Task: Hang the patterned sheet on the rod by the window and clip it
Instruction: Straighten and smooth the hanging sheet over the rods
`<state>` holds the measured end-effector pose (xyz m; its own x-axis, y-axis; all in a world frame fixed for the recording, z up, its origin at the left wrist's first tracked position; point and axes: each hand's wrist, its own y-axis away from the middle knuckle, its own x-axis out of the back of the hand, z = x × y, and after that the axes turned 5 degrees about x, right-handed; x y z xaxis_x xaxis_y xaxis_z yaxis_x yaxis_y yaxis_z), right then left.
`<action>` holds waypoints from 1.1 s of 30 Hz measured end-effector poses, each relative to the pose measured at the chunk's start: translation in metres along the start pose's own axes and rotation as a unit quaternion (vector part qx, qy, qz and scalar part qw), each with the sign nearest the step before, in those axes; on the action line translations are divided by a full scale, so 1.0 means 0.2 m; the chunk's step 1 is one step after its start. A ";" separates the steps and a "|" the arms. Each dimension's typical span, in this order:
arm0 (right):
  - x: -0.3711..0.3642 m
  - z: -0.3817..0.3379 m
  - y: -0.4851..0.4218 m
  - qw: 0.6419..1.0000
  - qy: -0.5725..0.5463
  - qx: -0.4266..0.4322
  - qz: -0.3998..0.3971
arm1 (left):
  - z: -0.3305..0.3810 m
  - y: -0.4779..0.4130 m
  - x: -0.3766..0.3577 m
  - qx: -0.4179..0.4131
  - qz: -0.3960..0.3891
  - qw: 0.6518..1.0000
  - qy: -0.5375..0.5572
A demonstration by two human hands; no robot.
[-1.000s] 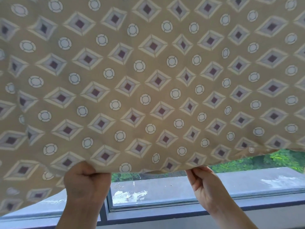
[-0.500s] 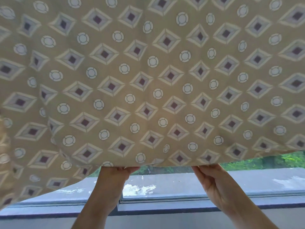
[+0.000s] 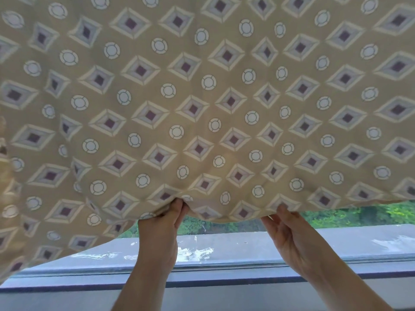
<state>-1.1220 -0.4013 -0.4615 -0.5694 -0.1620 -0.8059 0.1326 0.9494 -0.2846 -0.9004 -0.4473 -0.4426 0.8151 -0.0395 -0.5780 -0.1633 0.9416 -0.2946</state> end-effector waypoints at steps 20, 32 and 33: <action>0.04 -0.08 0.03 0.980 0.092 -0.106 -0.140 | 0.04 0.09 0.11 0.026 -0.062 0.994 -0.084; -0.34 0.03 0.18 0.420 0.867 0.150 -0.220 | 0.09 0.12 0.08 0.097 0.000 0.995 0.004; -0.37 0.06 0.15 0.329 0.867 0.263 -0.265 | 0.09 0.12 0.07 0.102 -0.002 0.995 0.013</action>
<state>-1.0672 -0.3649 -0.4167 -0.1706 0.5637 0.8082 -0.4962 0.6595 -0.5647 -0.8826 -0.4189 -0.4432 0.8000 -0.0495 -0.5980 -0.0414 0.9897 -0.1374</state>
